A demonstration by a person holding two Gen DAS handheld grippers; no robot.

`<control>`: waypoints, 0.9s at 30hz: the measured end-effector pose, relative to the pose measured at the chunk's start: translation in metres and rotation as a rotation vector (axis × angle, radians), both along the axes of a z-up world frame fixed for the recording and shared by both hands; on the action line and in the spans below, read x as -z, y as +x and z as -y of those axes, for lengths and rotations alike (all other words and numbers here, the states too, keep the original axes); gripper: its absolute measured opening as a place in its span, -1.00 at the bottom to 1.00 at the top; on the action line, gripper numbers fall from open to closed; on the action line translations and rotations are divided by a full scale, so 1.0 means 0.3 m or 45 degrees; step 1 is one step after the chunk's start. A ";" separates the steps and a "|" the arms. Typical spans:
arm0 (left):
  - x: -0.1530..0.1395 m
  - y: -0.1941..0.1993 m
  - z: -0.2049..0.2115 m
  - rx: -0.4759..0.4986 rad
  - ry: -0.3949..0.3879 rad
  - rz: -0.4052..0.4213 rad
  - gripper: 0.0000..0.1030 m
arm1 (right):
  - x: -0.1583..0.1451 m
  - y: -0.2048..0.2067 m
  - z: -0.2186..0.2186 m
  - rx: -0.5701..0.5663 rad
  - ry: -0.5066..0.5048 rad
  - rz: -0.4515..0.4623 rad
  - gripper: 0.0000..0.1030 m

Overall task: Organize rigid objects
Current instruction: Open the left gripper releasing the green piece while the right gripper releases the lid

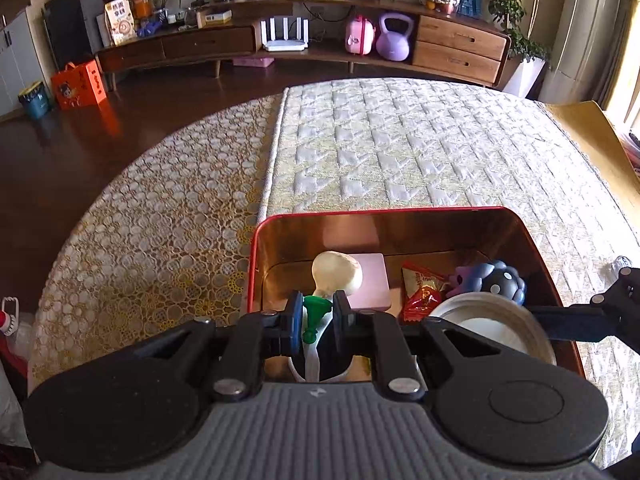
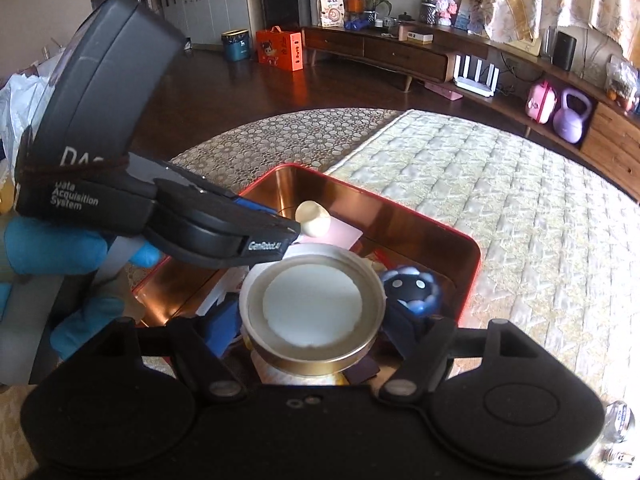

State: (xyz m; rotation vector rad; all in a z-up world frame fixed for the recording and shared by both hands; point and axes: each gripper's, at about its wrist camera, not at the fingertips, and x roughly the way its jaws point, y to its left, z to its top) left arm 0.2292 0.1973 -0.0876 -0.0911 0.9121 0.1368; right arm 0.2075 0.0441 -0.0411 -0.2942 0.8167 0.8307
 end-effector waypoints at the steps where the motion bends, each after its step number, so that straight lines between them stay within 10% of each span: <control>1: 0.004 0.003 -0.002 -0.005 -0.007 -0.006 -0.70 | 0.000 0.004 0.007 0.007 0.013 -0.012 0.48; 27: -0.055 -0.060 0.014 -0.051 -0.031 0.011 -0.46 | -0.073 -0.084 0.140 0.080 0.138 -0.064 0.60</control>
